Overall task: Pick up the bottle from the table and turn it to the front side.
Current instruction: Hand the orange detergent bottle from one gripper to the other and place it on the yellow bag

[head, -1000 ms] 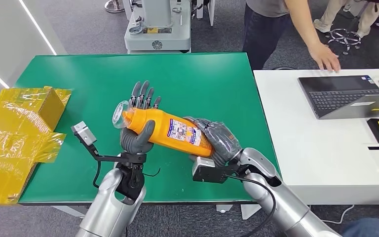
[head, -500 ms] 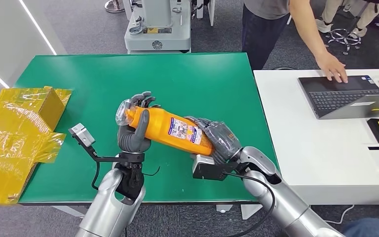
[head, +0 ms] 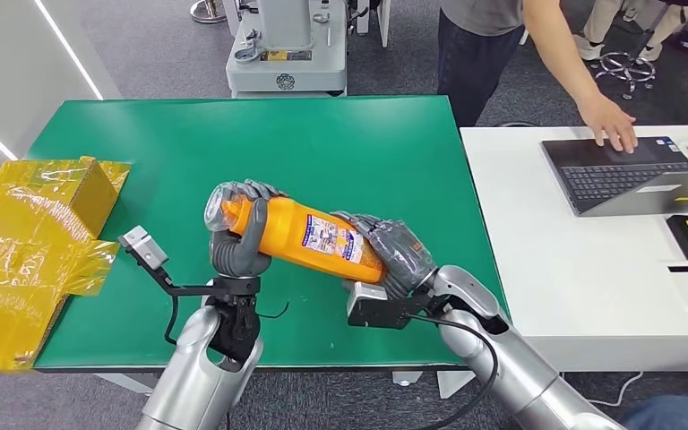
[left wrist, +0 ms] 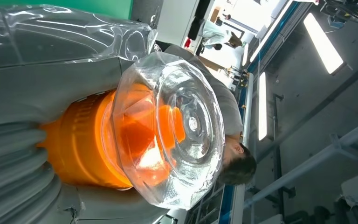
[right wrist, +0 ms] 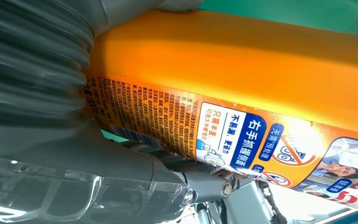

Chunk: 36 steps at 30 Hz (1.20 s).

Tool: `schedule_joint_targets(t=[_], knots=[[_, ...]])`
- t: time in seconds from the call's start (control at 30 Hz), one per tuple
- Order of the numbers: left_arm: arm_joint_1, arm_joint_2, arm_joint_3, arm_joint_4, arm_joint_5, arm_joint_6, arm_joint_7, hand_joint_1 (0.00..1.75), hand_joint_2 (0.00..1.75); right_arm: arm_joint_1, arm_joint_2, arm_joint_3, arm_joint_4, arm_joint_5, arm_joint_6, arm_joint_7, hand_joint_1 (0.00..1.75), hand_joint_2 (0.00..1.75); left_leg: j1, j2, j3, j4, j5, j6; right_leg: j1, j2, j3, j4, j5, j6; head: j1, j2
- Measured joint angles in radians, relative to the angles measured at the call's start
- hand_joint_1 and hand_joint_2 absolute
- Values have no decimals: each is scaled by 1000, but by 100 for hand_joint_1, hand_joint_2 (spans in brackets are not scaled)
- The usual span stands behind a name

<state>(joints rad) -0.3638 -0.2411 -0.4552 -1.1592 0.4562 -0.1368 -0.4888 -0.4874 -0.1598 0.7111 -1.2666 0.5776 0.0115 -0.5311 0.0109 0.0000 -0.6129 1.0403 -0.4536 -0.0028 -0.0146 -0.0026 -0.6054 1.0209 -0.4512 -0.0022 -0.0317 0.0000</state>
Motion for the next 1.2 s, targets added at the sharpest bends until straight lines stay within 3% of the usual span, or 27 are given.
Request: schedule_joint_targets(t=[0.07, 0.4, 0.53, 0.73, 0.9, 1.03, 1.2], knots=[[4, 0, 1, -4, -3, 0, 0, 175, 175, 0, 0, 0, 0, -3, 3, 0, 5, 175, 0, 0, 0, 0, 0, 0, 0, 0, 0, 0, 0, 0, 0, 0], [10, 5, 19, -15, -7, 1, -1, 175, 175, 39, 11, -8, -9, -54, -28, 10, 0, 175, 0, 0, 0, 0, 0, 0, 0, 0, 0, 0, 0, 0, 0, 0], [11, 6, 21, -15, -7, 2, -1, 175, 175, 55, 16, -17, -16, -61, -41, 10, 0, 0, 0, 0, 0, 0, 0, 0, 0, 0, 0, 0, 0, 0, 0, 0], [24, 6, 29, -31, -7, 10, -2, 175, 175, 103, 34, -53, -63, -101, -120, 18, 0, 0, 0, 0, 0, 0, 0, 0, 0, 0, 0, 0, 0, 0, 0, 0], [37, 6, 35, -46, -7, 22, -2, 175, 175, 163, 61, -104, -153, -132, -287, 0, 0, 0, 0, 0, 0, 0, 0, 0, 0, 0, 0, 0, 0, 0, 0, 0], [43, 5, 36, -54, -7, 24, -2, 175, 175, 200, 75, -130, -212, -162, -348, -7, 0, 175, 0, 0, 0, 0, 0, 0, 0, 0, 0, 0, 0, 0, 0, 0], [46, 9, 37, -54, -5, 49, -2, 175, 175, 272, 86, -153, -304, -242, -454, -49, 0, 175, 0, -1, 0, 0, 0, 0, 0, -1, 0, 0, 0, 0, 0, 0]])
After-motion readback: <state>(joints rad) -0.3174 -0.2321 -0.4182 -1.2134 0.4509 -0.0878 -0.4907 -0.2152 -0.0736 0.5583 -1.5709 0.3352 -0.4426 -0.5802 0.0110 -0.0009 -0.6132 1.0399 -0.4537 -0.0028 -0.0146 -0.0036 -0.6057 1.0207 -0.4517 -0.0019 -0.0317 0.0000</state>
